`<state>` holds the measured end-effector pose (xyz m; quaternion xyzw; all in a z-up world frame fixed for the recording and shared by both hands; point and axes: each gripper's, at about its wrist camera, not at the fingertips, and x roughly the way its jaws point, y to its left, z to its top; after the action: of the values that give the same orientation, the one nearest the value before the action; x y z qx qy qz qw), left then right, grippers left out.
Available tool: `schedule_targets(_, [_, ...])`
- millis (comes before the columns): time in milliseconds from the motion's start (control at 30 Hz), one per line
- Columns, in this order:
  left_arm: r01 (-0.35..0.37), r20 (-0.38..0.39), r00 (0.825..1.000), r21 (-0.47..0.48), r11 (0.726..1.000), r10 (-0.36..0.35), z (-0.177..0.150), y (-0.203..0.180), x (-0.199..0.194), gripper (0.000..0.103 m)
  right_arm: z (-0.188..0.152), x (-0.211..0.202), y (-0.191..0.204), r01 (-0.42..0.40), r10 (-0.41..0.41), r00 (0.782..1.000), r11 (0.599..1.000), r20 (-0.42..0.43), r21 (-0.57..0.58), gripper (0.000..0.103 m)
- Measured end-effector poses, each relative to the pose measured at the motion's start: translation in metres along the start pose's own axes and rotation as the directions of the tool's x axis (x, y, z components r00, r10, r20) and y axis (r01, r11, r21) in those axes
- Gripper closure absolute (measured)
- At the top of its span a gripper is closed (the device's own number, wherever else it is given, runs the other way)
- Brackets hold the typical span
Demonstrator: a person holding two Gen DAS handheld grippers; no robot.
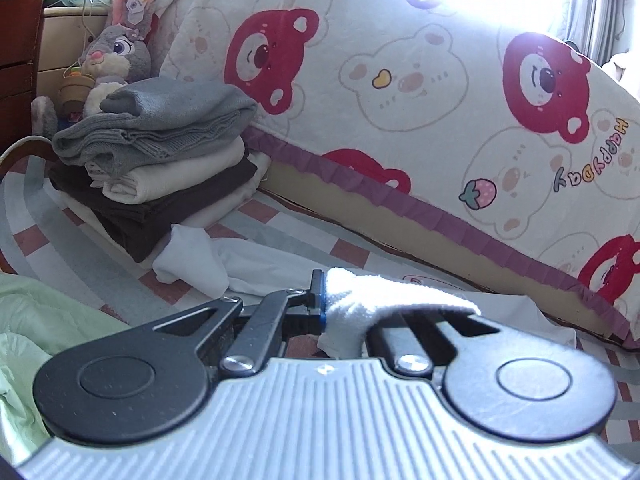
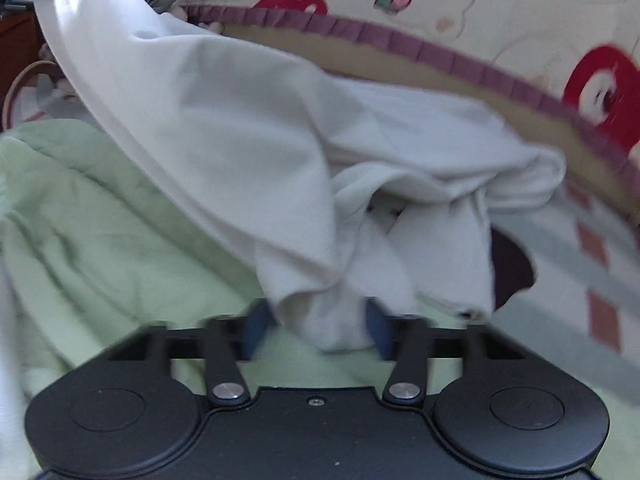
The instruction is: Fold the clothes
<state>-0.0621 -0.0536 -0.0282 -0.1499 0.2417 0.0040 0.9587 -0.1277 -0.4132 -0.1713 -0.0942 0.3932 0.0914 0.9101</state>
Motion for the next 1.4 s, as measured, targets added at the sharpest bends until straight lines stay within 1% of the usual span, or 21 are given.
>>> schedule_targets(33, [-0.007, -0.004, 1.0, -0.009, 1.0, 0.007, 0.001, 0.002, 0.0, 0.102, 0.004, -0.002, -0.006, 0.022, -0.022, 1.0, 0.999, 0.013, 0.024, 0.1])
schedule_targets(100, [-0.033, -0.02, 0.999, -0.034, 0.999, 0.032, 0.002, 0.009, 0.0, 0.102, 0.015, -0.017, -0.025, 0.066, -0.076, 0.993, 0.992, 0.087, 0.111, 0.1])
schedule_targets(167, [-0.063, -0.067, 0.996, -0.087, 0.994, 0.057, 0.004, 0.021, 0.004, 0.102, 0.027, -0.041, -0.044, 0.116, -0.143, 0.981, 0.975, 0.134, 0.187, 0.1])
schedule_targets(233, [-0.082, -0.172, 0.984, -0.209, 0.975, 0.046, 0.0, 0.042, 0.013, 0.102, 0.039, -0.075, -0.065, 0.121, -0.171, 0.972, 0.952, 0.161, 0.281, 0.1])
schedule_targets(300, [-0.119, -0.268, 0.963, -0.301, 0.946, 0.036, -0.008, 0.061, 0.024, 0.102, 0.04, -0.104, -0.078, 0.132, -0.2, 0.963, 0.936, 0.182, 0.327, 0.1])
schedule_targets(367, [-0.154, -0.312, 0.947, -0.254, 0.955, 0.07, -0.021, 0.062, 0.036, 0.101, 0.037, -0.122, -0.087, 0.161, -0.234, 0.955, 0.925, 0.182, 0.343, 0.1])
schedule_targets(467, [-0.168, -0.399, 0.915, -0.234, 0.958, 0.063, -0.041, 0.059, 0.052, 0.102, 0.012, -0.1, -0.094, 0.148, -0.203, 0.973, 0.913, 0.108, 0.381, 0.099])
schedule_targets(600, [-0.152, -0.411, 0.909, -0.157, 0.976, 0.076, -0.046, 0.048, 0.054, 0.101, -0.021, -0.07, -0.103, 0.135, -0.155, 0.988, 0.892, 0.011, 0.43, 0.097])
schedule_targets(667, [-0.148, -0.417, 0.906, -0.167, 0.975, 0.066, -0.044, 0.05, 0.054, 0.1, -0.031, -0.064, -0.1, 0.15, -0.15, 0.988, 0.889, -0.035, 0.432, 0.097])
schedule_targets(733, [-0.137, -0.415, 0.909, -0.208, 0.968, 0.039, -0.04, 0.055, 0.051, 0.1, -0.034, -0.074, -0.092, 0.144, -0.149, 0.989, 0.901, -0.02, 0.409, 0.097])
schedule_targets(800, [-0.135, -0.405, 0.914, -0.213, 0.968, 0.039, -0.037, 0.055, 0.05, 0.1, -0.034, -0.083, -0.088, 0.102, -0.118, 0.993, 0.921, 0.019, 0.377, 0.092])
schedule_targets(900, [-0.134, -0.41, 0.911, -0.218, 0.967, 0.033, -0.039, 0.056, 0.049, 0.1, -0.036, -0.086, -0.086, 0.063, -0.083, 0.996, 0.94, 0.044, 0.334, 0.09])
schedule_targets(1100, [-0.127, -0.425, 0.905, -0.254, 0.959, 0.007, -0.042, 0.062, 0.051, 0.1, -0.042, -0.066, -0.084, 0.077, -0.08, 0.997, 0.944, -0.003, 0.32, 0.067])
schedule_targets(1133, [-0.126, -0.427, 0.904, -0.26, 0.957, 0.003, -0.043, 0.063, 0.051, 0.1, -0.042, -0.059, -0.084, 0.081, -0.08, 0.997, 0.944, -0.016, 0.32, 0.056])
schedule_targets(1167, [-0.125, -0.429, 0.903, -0.266, 0.956, -0.002, -0.043, 0.064, 0.052, 0.1, -0.043, -0.051, -0.083, 0.081, -0.073, 0.997, 0.947, -0.036, 0.312, 0.048])
schedule_targets(1200, [-0.123, -0.431, 0.902, -0.272, 0.954, -0.006, -0.044, 0.065, 0.052, 0.1, -0.045, -0.044, -0.083, 0.083, -0.07, 0.996, 0.953, -0.053, 0.293, 0.048])
schedule_targets(1267, [-0.121, -0.436, 0.9, -0.284, 0.951, -0.015, -0.045, 0.068, 0.053, 0.1, -0.048, -0.033, -0.083, 0.091, -0.074, 0.994, 0.964, -0.076, 0.248, 0.049])
schedule_targets(1300, [-0.11, -0.431, 0.902, -0.292, 0.95, -0.028, -0.044, 0.068, 0.052, 0.1, -0.048, -0.032, -0.086, 0.093, -0.08, 0.995, 0.968, -0.062, 0.233, 0.053])
schedule_targets(1333, [-0.08, -0.413, 0.909, -0.302, 0.95, -0.055, -0.041, 0.067, 0.05, 0.1, -0.045, -0.036, -0.091, 0.082, -0.08, 0.997, 0.968, -0.016, 0.237, 0.083])
schedule_targets(1367, [-0.047, -0.393, 0.916, -0.309, 0.95, -0.083, -0.038, 0.065, 0.046, 0.1, -0.042, -0.042, -0.096, 0.066, -0.075, 0.997, 0.967, 0.028, 0.248, 0.097])
schedule_targets(1400, [-0.009, -0.366, 0.924, -0.307, 0.952, -0.109, -0.033, 0.063, 0.041, 0.1, -0.035, -0.05, -0.105, 0.035, -0.057, 0.996, 0.957, 0.067, 0.286, 0.097])
